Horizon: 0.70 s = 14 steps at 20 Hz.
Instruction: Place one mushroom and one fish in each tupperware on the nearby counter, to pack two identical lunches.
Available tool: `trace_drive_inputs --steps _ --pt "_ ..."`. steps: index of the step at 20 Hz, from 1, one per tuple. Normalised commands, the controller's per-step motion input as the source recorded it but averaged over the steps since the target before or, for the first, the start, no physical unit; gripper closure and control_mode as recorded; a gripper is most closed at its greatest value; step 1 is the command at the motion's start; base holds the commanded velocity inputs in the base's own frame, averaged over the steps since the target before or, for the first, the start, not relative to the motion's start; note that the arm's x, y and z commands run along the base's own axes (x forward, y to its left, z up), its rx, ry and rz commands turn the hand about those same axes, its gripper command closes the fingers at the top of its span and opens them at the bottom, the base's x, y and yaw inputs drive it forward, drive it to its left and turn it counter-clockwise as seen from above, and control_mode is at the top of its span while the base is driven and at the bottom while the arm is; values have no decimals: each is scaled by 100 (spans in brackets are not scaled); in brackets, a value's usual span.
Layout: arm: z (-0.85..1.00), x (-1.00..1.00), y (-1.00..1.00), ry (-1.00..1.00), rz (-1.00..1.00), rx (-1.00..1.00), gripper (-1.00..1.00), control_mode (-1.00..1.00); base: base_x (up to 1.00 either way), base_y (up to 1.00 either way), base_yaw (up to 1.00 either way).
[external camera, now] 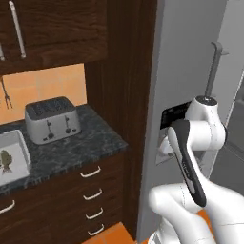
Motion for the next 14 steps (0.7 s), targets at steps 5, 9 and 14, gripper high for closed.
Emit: trace_drive_inputs --steps 5,9,14 --pt "0 0 0 0 0 0 -100 100 38 -99 -20" --pt "0 0 0 0 0 0 -100 100 59 -67 -5" --pt "0 0 0 0 0 0 -100 100 63 -23 30"
